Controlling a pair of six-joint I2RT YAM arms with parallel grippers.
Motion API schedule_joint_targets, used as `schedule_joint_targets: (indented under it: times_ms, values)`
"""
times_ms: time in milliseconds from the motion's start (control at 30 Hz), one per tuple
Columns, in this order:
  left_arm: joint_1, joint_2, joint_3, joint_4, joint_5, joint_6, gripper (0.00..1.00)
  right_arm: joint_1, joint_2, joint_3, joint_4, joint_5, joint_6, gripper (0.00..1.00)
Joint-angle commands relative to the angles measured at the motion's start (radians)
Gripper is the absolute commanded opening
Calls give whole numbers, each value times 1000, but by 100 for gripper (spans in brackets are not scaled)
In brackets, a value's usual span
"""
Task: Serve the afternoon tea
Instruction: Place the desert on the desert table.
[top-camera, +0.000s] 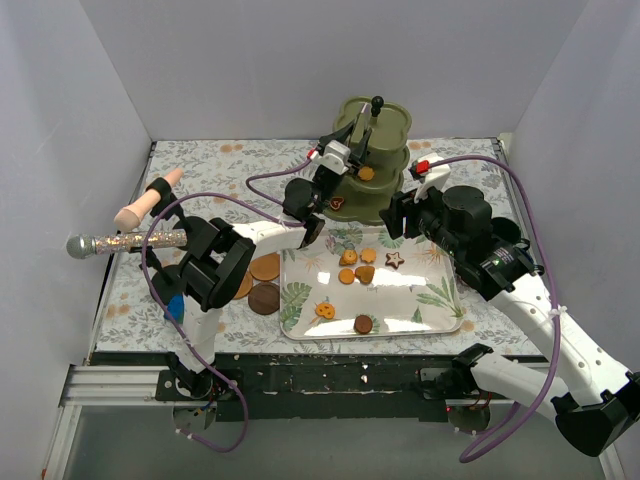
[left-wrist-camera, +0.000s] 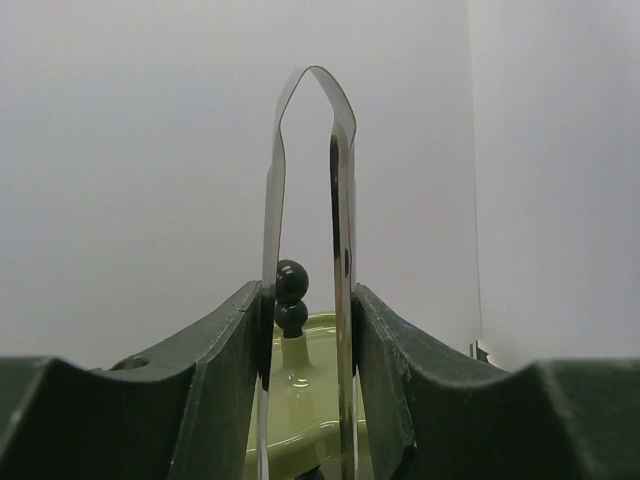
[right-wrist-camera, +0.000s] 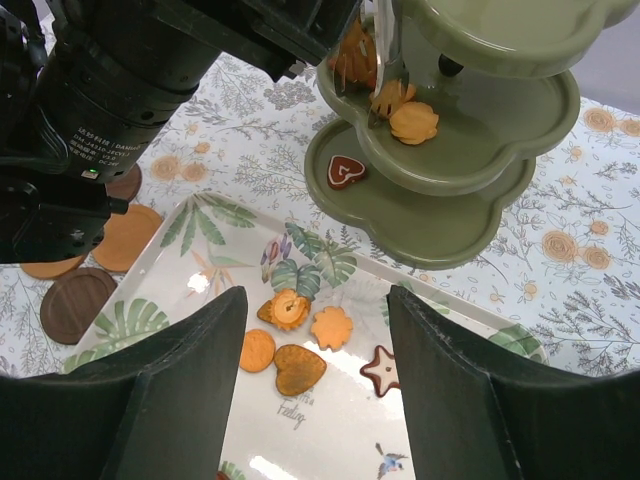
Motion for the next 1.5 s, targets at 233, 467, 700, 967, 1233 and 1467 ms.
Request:
schedule_joint_targets:
  times_ms: [233,467,700,967,1233,1467]
  values:
    - [-17,-122,-24,25,91,36,37,-2,-8,126,-9,8,-44,69]
    - [-37,-249,-105,-66,134,33,37,-4,-19,247,-102,-27,-53,71]
    - [-58,-480,-227,-355,187,-64,36,-4,-39,364,-196,-232,-139,72]
    - [-58,-853,-347,-900,307,-144,36,-2,-77,330,-214,-600,-228,73]
    - [-58,-1022,-341,-1401,448,-165,35,-2,18,414,-368,-688,-363,72]
    - [-58,-1073,-396,-1542,562,-140,35,-2,-22,379,-419,-726,-627,73]
